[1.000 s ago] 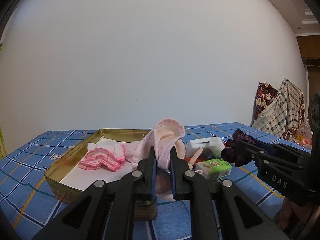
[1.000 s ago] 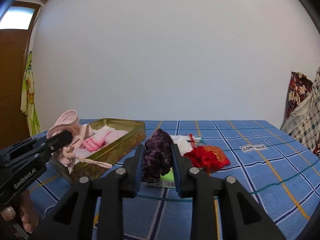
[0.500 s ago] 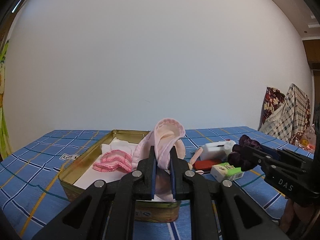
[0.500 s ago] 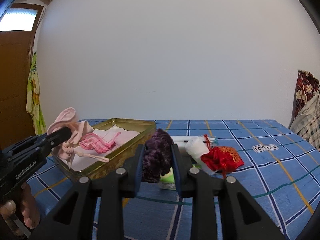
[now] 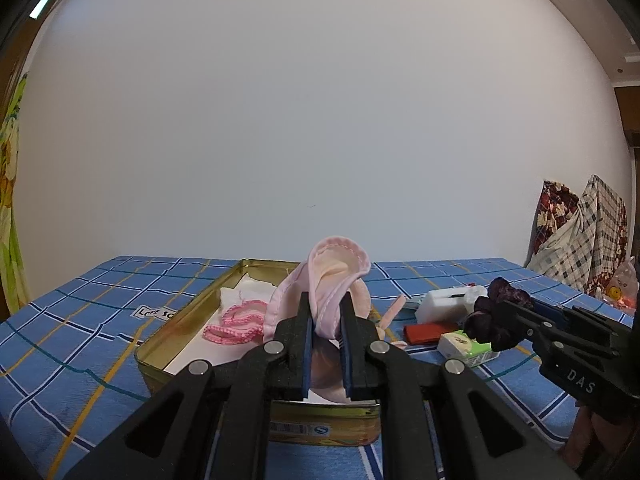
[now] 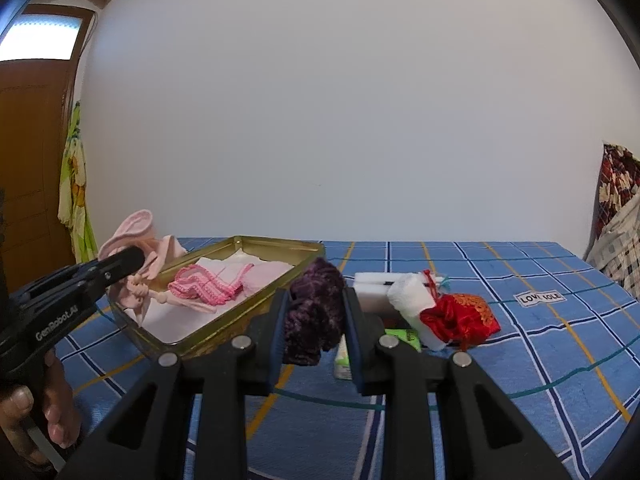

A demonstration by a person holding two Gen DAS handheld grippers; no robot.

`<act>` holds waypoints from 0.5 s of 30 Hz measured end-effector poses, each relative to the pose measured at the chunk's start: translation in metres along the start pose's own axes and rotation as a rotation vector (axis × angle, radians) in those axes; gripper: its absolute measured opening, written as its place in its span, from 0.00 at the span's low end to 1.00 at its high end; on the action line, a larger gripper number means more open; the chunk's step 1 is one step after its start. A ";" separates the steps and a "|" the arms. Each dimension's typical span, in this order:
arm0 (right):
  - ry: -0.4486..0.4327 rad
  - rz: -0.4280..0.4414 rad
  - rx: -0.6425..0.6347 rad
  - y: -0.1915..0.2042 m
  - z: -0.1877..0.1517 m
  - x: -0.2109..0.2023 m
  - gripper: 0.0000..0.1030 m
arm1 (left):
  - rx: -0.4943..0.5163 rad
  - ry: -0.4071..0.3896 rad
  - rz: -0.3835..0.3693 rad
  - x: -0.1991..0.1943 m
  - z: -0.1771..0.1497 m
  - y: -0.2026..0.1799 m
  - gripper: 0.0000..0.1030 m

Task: Organize soft objects

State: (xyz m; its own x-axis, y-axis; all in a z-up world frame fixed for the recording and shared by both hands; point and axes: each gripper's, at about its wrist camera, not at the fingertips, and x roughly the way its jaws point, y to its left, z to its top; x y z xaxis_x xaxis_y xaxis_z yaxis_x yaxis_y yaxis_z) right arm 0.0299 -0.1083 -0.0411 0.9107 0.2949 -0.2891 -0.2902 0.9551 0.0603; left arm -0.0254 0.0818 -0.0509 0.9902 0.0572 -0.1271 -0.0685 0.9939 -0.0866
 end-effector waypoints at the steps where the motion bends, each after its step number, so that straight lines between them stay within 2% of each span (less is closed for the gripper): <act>1: -0.001 0.005 -0.004 0.001 0.000 0.000 0.26 | -0.001 0.000 0.004 0.000 0.000 0.001 0.12; 15: 0.001 0.027 -0.037 0.020 -0.001 0.004 0.26 | -0.023 0.010 0.034 -0.002 0.002 0.012 0.12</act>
State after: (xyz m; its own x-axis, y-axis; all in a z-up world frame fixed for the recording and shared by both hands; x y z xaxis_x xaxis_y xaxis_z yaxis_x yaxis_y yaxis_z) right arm 0.0271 -0.0881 -0.0418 0.9022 0.3201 -0.2893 -0.3249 0.9452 0.0326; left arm -0.0279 0.0937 -0.0496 0.9860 0.0900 -0.1407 -0.1053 0.9889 -0.1050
